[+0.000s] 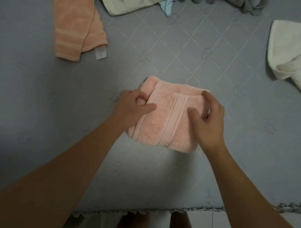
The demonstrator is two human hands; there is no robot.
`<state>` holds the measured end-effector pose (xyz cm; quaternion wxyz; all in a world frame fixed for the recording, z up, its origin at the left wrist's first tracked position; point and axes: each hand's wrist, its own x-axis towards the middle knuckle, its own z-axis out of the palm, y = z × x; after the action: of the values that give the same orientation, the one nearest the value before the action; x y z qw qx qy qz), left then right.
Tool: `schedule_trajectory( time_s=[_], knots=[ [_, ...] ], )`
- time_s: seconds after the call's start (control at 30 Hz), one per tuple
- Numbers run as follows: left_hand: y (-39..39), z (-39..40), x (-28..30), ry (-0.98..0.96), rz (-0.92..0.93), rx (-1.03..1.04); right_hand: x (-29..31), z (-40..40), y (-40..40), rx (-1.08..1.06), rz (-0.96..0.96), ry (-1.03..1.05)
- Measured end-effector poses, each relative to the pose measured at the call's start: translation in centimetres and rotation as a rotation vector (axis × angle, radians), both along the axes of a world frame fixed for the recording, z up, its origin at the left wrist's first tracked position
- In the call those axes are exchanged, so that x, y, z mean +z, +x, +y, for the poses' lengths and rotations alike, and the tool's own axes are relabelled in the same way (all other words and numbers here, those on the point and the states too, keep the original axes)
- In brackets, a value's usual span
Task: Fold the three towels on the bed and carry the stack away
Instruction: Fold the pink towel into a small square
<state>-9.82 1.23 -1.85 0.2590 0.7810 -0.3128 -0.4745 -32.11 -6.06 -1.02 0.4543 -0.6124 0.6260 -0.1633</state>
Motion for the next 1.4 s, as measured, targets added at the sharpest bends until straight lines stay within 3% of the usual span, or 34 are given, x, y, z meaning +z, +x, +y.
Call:
schedule_trajectory(
  time_s=[0.2,0.5,0.63,0.77,0.93,1.1,1.17,1.3,1.4],
  knots=[
    [-0.5,0.7,1.2,-0.172,-0.048,0.078,0.9,-1.5,-0.9,0.123,0.019,-0.043],
    [-0.8,0.9,0.1,-0.053,-0.157,0.137,0.5,-3.2,0.6,0.220,0.192,-0.037],
    [-0.3,-1.3,0.5,-0.230,-0.303,-0.132,0.6,-3.5,0.5,0.177,0.188,-0.029],
    [-0.2,-2.9,0.7,-0.170,-0.262,-0.392,0.6,-3.4,0.2,0.183,0.215,-0.018],
    [0.0,-3.5,0.9,-0.123,-0.104,-0.254,0.7,-3.7,-0.4,0.180,0.312,-0.023],
    [-0.5,-3.9,0.2,-0.043,0.029,0.099,0.3,-4.1,1.3,0.093,0.370,-0.038],
    [-0.9,-4.0,0.4,-0.047,0.038,0.152,0.1,-4.2,1.9,0.051,0.384,-0.009],
    [-0.5,-4.2,0.8,-0.245,-0.090,-0.247,0.4,-3.7,2.4,0.069,0.293,0.010],
    [0.9,-4.6,1.0,-0.180,-0.049,-0.464,0.8,-3.4,2.5,0.214,0.259,0.009]
  ],
)
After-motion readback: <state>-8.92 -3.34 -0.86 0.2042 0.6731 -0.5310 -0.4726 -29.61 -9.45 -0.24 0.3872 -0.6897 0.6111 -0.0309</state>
